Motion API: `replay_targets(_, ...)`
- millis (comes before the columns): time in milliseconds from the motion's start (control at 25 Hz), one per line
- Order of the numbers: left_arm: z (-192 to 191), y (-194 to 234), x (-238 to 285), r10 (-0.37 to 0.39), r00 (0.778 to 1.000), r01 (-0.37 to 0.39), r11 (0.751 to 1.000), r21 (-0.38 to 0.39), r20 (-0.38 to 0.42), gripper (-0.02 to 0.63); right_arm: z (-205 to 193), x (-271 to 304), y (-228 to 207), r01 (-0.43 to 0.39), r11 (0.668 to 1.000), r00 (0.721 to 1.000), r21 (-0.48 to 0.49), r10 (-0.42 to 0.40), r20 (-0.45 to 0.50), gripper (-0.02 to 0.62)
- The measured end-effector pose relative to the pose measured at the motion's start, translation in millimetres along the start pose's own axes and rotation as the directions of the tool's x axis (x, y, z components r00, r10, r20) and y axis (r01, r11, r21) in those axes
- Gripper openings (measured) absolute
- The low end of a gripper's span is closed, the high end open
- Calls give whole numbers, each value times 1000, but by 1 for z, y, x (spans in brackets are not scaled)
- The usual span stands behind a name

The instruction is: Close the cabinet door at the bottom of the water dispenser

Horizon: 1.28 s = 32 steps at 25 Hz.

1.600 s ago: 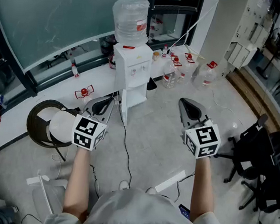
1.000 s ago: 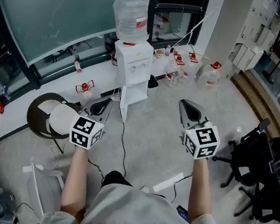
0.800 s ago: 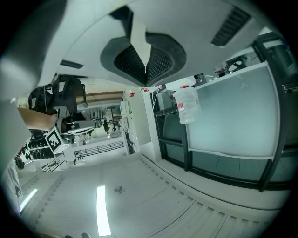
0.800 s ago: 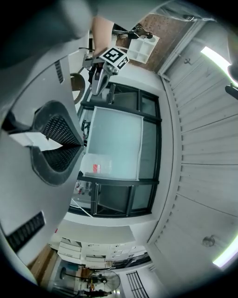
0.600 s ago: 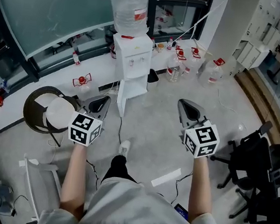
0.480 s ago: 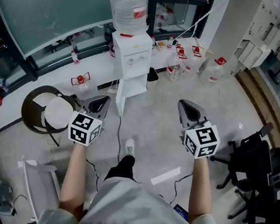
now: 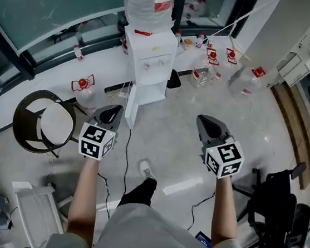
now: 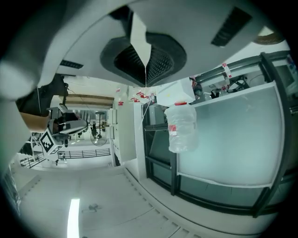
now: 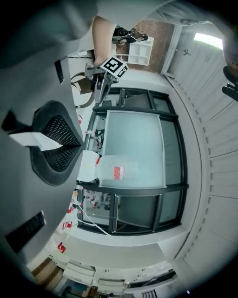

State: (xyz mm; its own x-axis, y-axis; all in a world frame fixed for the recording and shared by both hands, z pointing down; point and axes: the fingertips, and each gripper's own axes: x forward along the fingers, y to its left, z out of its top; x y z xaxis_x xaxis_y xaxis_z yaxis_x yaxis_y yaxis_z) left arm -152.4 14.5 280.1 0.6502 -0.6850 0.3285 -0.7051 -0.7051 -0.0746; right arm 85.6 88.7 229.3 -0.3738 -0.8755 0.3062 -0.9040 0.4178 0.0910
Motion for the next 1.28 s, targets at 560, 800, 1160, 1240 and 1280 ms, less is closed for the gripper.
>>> replay_targets(560, -113, 130, 177, -17, 1000, 13, 974, -224, -19, 40, -68, 276, -51, -178, 983, 968, 47, 183, -173, 28)
replay_targets(800, -251, 155, 230, 12, 987, -65, 943, -327, -159, 111, -179, 355, -43, -221, 970, 930, 99, 240, -277, 29)
replay_targets(1160, -491, 140, 301, -58, 938, -106, 892, -439, -343, 169, -364, 452, -29, -293, 948, 889, 126, 318, -329, 29)
replay_targets(1240, -519, 136, 314, -69, 935, -93, 899, -427, -349, 171, -390, 468, -25, -307, 944, 883, 123, 331, -333, 29)
replay_targets(1280, -530, 135, 319, -69, 934, -91, 903, -420, -351, 177, -402, 475, -23, -317, 940, 878, 124, 340, -337, 29)
